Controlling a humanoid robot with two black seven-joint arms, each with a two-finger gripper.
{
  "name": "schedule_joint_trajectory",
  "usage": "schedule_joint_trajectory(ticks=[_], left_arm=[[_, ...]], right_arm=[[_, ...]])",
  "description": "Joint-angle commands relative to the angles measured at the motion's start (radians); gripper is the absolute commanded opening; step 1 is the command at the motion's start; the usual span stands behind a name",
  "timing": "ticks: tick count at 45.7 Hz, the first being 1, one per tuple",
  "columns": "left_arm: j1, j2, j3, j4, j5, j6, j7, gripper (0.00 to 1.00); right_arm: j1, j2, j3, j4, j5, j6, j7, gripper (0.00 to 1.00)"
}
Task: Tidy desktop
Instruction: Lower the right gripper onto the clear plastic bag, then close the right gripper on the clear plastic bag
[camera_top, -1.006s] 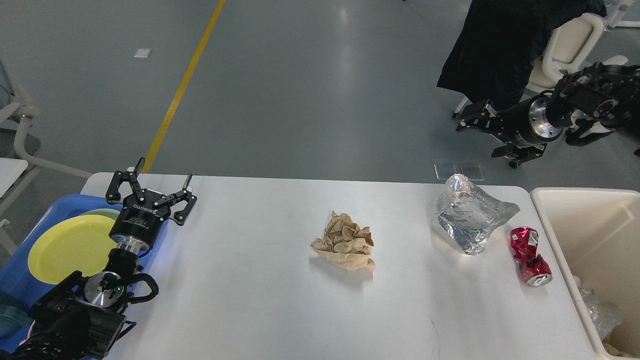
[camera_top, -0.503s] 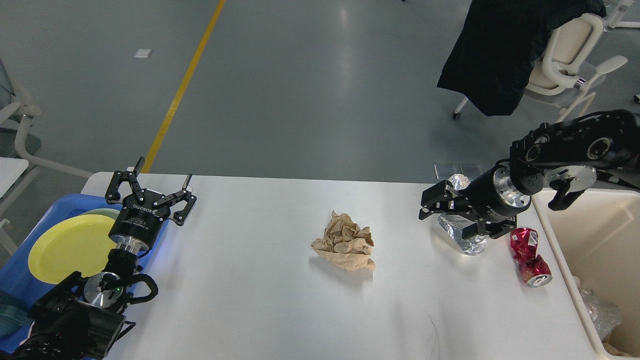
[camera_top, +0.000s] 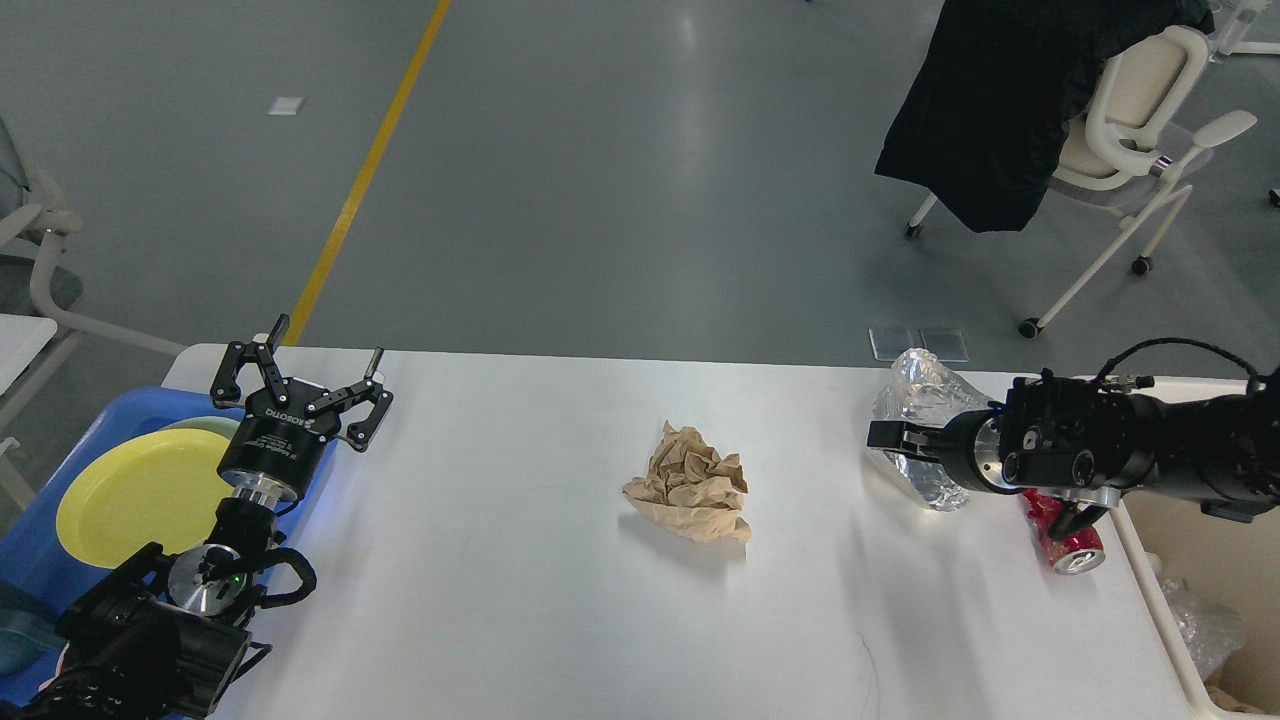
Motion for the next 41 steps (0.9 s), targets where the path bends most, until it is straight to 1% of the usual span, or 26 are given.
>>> schedule_joint_trajectory(ticks=[1, 3, 9, 13, 18, 19, 22, 23, 27, 33, 34, 35, 36, 38, 39, 41], left_arm=[[0.000, 0.000, 0.000, 0.000, 0.000, 0.000, 0.000, 1.00], [0.000, 0.000, 0.000, 0.000, 0.000, 0.000, 0.000, 1.00], [0.000, 0.000, 0.000, 0.000, 0.000, 0.000, 0.000, 1.00], [0.000, 0.000, 0.000, 0.000, 0.000, 0.000, 0.000, 1.00], [0.000, 0.000, 0.000, 0.000, 0.000, 0.000, 0.000, 1.00], [0.000, 0.000, -0.001, 0.000, 0.000, 0.000, 0.000, 1.00], [0.000, 0.000, 0.000, 0.000, 0.000, 0.000, 0.000, 1.00], [0.000, 0.000, 0.000, 0.000, 0.000, 0.000, 0.000, 1.00], [0.000, 0.000, 0.000, 0.000, 0.000, 0.000, 0.000, 1.00], [0.000, 0.000, -0.001, 0.000, 0.000, 0.000, 0.000, 1.00], [0.000, 0.000, 0.000, 0.000, 0.000, 0.000, 0.000, 1.00], [0.000, 0.000, 0.000, 0.000, 0.000, 0.000, 0.000, 1.00], [0.000, 0.000, 0.000, 0.000, 0.000, 0.000, 0.000, 1.00], [0.000, 0.000, 0.000, 0.000, 0.000, 0.000, 0.000, 1.00], [0.000, 0.000, 0.000, 0.000, 0.000, 0.000, 0.000, 1.00], [0.000, 0.000, 0.000, 0.000, 0.000, 0.000, 0.000, 1.00]], right_arm=[[-0.027, 0.062, -0.057, -0.051, -0.034, -0.043, 0.072, 1.00], [-0.030, 0.081, -0.079, -0.060, -0.045, -0.046, 0.085, 1.00], [-0.070, 0.122, -0.126, -0.131, -0.094, -0.063, 0.092, 1.00], [-0.087, 0.125, -0.145, -0.139, -0.109, -0.074, 0.115, 1.00], [-0.101, 0.137, -0.165, -0.140, -0.109, -0.080, 0.131, 0.95], [-0.105, 0.139, -0.169, -0.143, -0.109, -0.083, 0.132, 0.92], [-0.119, 0.142, -0.185, -0.152, -0.112, -0.095, 0.151, 0.74], [-0.125, 0.145, -0.189, -0.158, -0.112, -0.100, 0.157, 0.69], [-0.150, 0.167, -0.217, -0.181, -0.112, -0.108, 0.163, 0.58], [-0.162, 0.176, -0.240, -0.197, -0.111, -0.106, 0.161, 0.51], [-0.162, 0.176, -0.242, -0.197, -0.112, -0.105, 0.163, 0.48], [-0.162, 0.176, -0.245, -0.197, -0.112, -0.103, 0.163, 0.44], [-0.162, 0.176, -0.249, -0.195, -0.112, -0.103, 0.163, 0.35], [-0.162, 0.176, -0.258, -0.197, -0.112, -0.103, 0.161, 0.04], [-0.162, 0.176, -0.260, -0.195, -0.112, -0.103, 0.161, 0.00], [-0.161, 0.177, -0.260, -0.194, -0.111, -0.103, 0.158, 0.00]])
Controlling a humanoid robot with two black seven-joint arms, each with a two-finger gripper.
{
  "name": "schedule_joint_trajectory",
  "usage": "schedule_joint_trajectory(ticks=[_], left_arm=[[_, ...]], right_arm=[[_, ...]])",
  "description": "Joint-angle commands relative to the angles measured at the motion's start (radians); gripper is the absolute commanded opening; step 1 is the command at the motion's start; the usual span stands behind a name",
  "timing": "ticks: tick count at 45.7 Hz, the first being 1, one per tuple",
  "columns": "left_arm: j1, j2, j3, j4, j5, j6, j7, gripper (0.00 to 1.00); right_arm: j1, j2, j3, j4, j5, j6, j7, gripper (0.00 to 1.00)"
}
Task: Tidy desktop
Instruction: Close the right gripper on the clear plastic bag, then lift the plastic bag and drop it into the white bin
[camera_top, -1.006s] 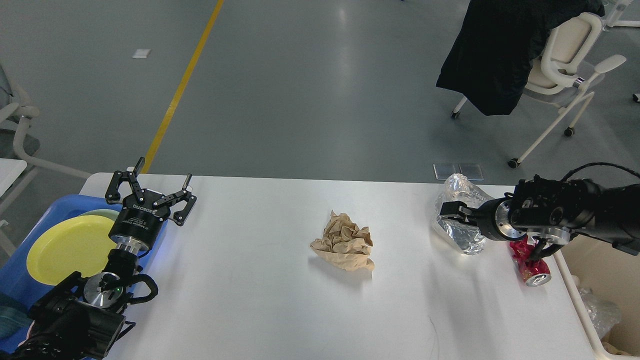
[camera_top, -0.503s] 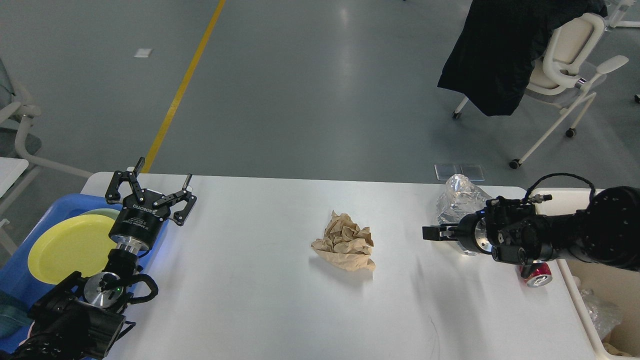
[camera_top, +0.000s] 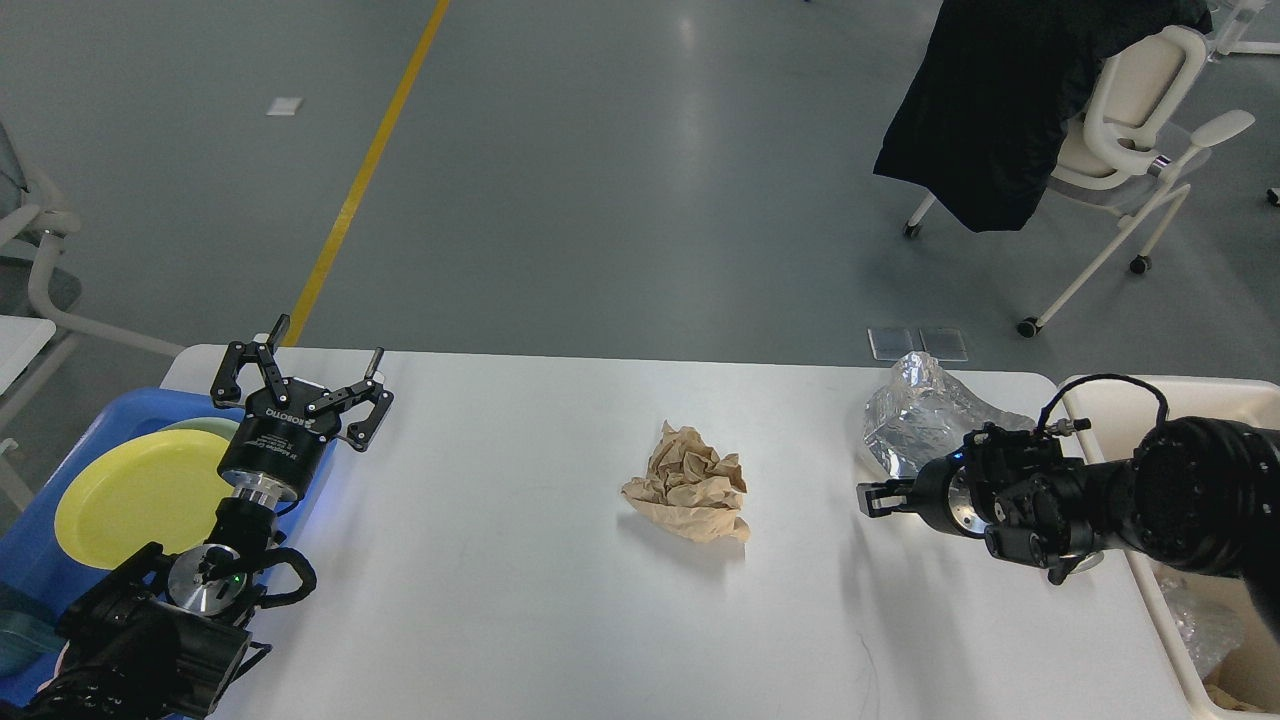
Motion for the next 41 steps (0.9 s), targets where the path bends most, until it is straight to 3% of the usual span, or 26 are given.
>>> schedule_joint_trajectory(ticks=[1, 29, 41], left_arm=[[0.000, 0.000, 0.000, 0.000, 0.000, 0.000, 0.000, 1.00], [0.000, 0.000, 0.000, 0.000, 0.000, 0.000, 0.000, 1.00], [0.000, 0.000, 0.000, 0.000, 0.000, 0.000, 0.000, 1.00]], right_arm=[[0.004, 0.002, -0.010, 0.007, 0.001, 0.001, -0.004, 0.00], [0.078, -0.035, -0.007, 0.047, 0.006, -0.003, -0.006, 0.00], [0.323, -0.124, 0.002, 0.264, 0.007, 0.006, 0.000, 0.00]])
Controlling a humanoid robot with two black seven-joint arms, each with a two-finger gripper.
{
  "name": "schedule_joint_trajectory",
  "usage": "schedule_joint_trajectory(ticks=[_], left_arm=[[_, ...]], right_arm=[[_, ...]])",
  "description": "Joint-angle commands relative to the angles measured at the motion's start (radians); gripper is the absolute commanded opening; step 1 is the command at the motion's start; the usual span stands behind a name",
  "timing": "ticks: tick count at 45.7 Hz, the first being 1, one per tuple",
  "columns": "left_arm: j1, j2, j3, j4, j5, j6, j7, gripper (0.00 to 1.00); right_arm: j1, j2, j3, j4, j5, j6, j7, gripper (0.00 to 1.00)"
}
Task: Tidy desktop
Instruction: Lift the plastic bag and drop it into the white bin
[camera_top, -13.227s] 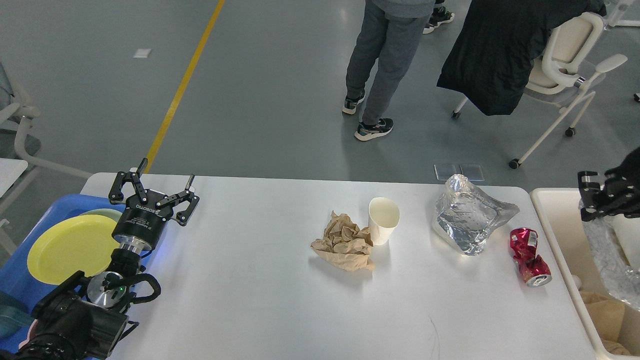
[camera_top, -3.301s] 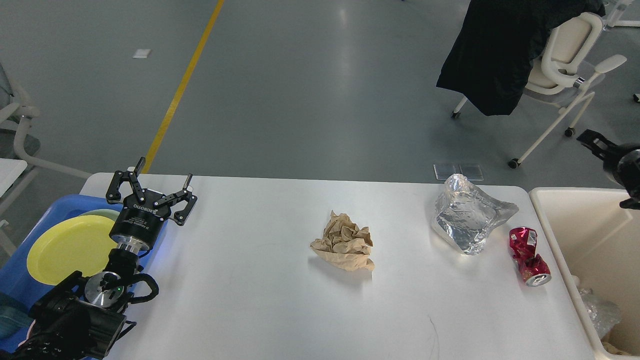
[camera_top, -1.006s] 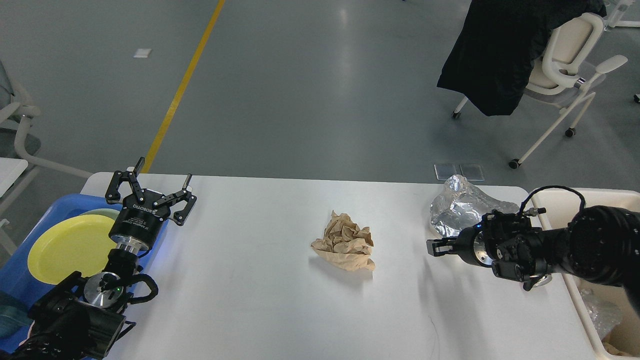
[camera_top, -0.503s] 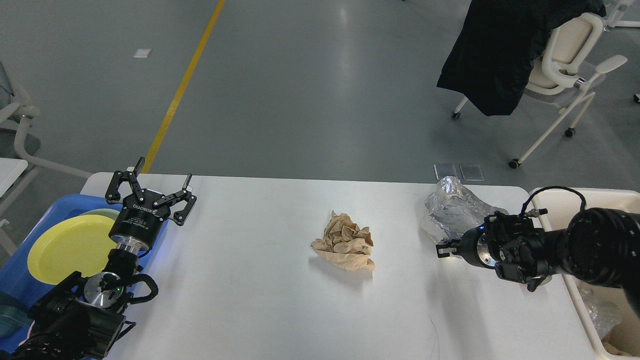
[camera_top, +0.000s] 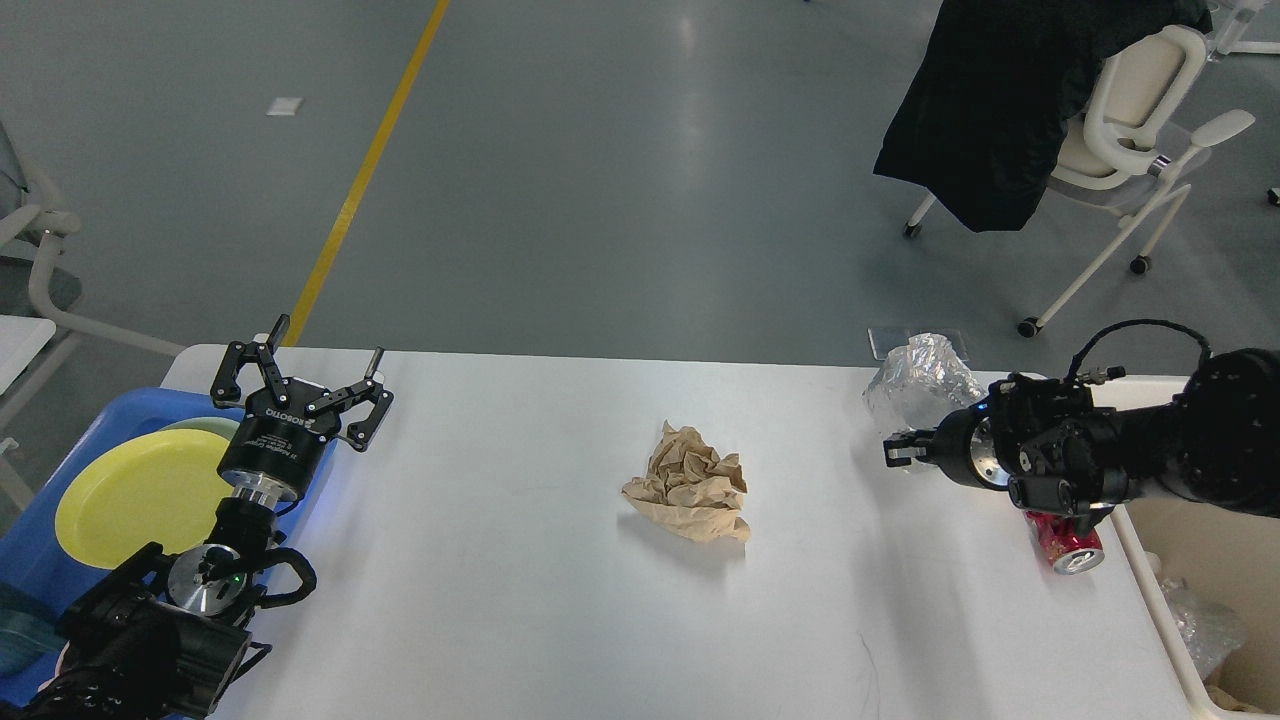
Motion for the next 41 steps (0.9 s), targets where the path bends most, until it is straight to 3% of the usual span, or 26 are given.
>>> schedule_joint_trajectory(ticks=[1, 8, 12, 20, 27, 35, 41], left_arm=[[0.000, 0.000, 0.000, 0.000, 0.000, 0.000, 0.000, 1.00], [0.000, 0.000, 0.000, 0.000, 0.000, 0.000, 0.000, 1.00], [0.000, 0.000, 0.000, 0.000, 0.000, 0.000, 0.000, 1.00], [0.000, 0.000, 0.000, 0.000, 0.000, 0.000, 0.000, 1.00], [0.000, 0.000, 0.000, 0.000, 0.000, 0.000, 0.000, 1.00], [0.000, 0.000, 0.000, 0.000, 0.000, 0.000, 0.000, 1.00], [0.000, 0.000, -0.001, 0.000, 0.000, 0.000, 0.000, 1.00]], right_arm=[[0.173, -0.065, 0.003, 0.156, 0.000, 0.010, 0.005, 0.00], [0.451, -0.126, 0.000, 0.408, 0.000, 0.030, 0.006, 0.00], [0.612, -0.146, 0.006, 0.521, 0.003, 0.094, 0.006, 0.00], [0.853, -0.157, 0.077, 0.641, 0.039, 0.371, 0.003, 0.00], [0.933, -0.182, 0.152, 0.643, 0.207, 0.637, -0.004, 0.00], [0.908, -0.218, 0.067, 0.588, 0.226, 0.629, -0.007, 0.00], [0.772, -0.297, -0.016, 0.462, 0.215, 0.587, -0.007, 0.00]])
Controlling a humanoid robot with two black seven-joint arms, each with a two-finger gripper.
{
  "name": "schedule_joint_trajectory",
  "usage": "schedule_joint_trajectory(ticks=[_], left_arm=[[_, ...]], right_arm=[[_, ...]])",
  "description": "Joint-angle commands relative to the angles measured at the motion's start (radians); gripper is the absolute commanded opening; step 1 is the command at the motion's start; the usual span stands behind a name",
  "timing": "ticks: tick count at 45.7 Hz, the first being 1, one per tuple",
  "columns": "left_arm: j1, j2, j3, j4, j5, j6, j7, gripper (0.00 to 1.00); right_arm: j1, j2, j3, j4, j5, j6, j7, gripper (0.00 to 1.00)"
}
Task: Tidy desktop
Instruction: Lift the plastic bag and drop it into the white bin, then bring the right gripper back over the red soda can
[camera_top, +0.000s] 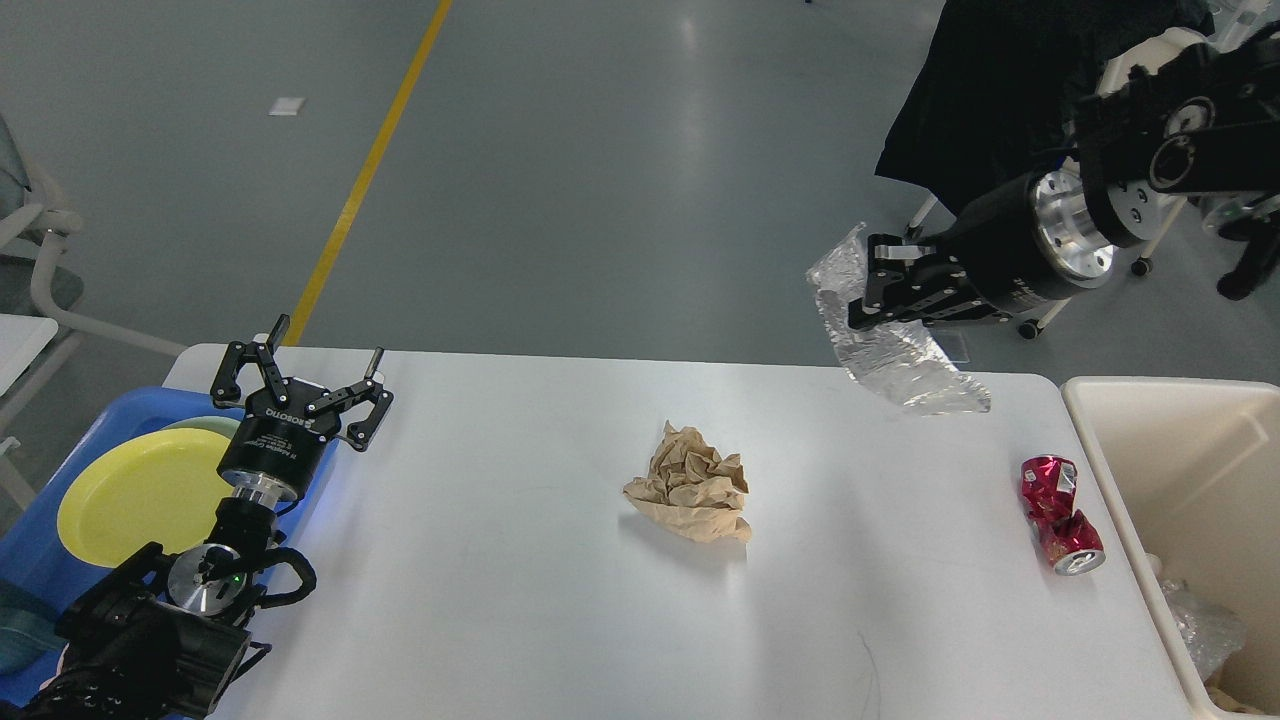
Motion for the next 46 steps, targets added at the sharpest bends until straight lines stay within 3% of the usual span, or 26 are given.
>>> schedule_joint_trajectory(ticks=[1, 13, 19, 30, 34, 42, 43, 44, 45, 46], left_arm=[[0.000, 0.000, 0.000, 0.000, 0.000, 0.000, 0.000, 1.00], [0.000, 0.000, 0.000, 0.000, 0.000, 0.000, 0.000, 1.00], [0.000, 0.000, -0.001, 0.000, 0.000, 0.000, 0.000, 1.00], [0.000, 0.000, 0.000, 0.000, 0.000, 0.000, 0.000, 1.00], [0.000, 0.000, 0.000, 0.000, 0.000, 0.000, 0.000, 1.00], [0.000, 0.000, 0.000, 0.000, 0.000, 0.000, 0.000, 1.00], [0.000, 0.000, -0.001, 0.000, 0.000, 0.000, 0.000, 1.00], [0.000, 0.000, 0.000, 0.000, 0.000, 0.000, 0.000, 1.00], [0.000, 0.000, 0.000, 0.000, 0.000, 0.000, 0.000, 1.00], [0.000, 0.000, 0.000, 0.000, 0.000, 0.000, 0.000, 1.00]], right_arm=[[-0.134, -0.084, -0.071, -0.136, -0.013, -0.044, 0.000, 0.00], [-0.618, -0.230, -0.077, -0.549, -0.005, -0.269, 0.000, 0.00], [-0.963, -0.232, -0.025, -0.875, 0.013, -0.433, -0.001, 0.00], [-1.490, -0.119, 0.173, -1.365, 0.191, -0.467, -0.023, 0.00], [-1.562, -0.085, 0.191, -1.447, 0.200, -0.467, -0.044, 0.00], [-1.587, -0.074, 0.199, -1.451, 0.200, -0.470, -0.054, 0.00], [-1.587, -0.074, 0.199, -1.451, 0.200, -0.467, -0.054, 0.37], [-1.587, -0.074, 0.199, -1.451, 0.200, -0.467, -0.054, 0.98], [-1.588, -0.074, 0.195, -1.451, 0.199, -0.464, -0.057, 1.00], [-1.588, -0.074, 0.196, -1.451, 0.199, -0.466, -0.058, 0.94]])
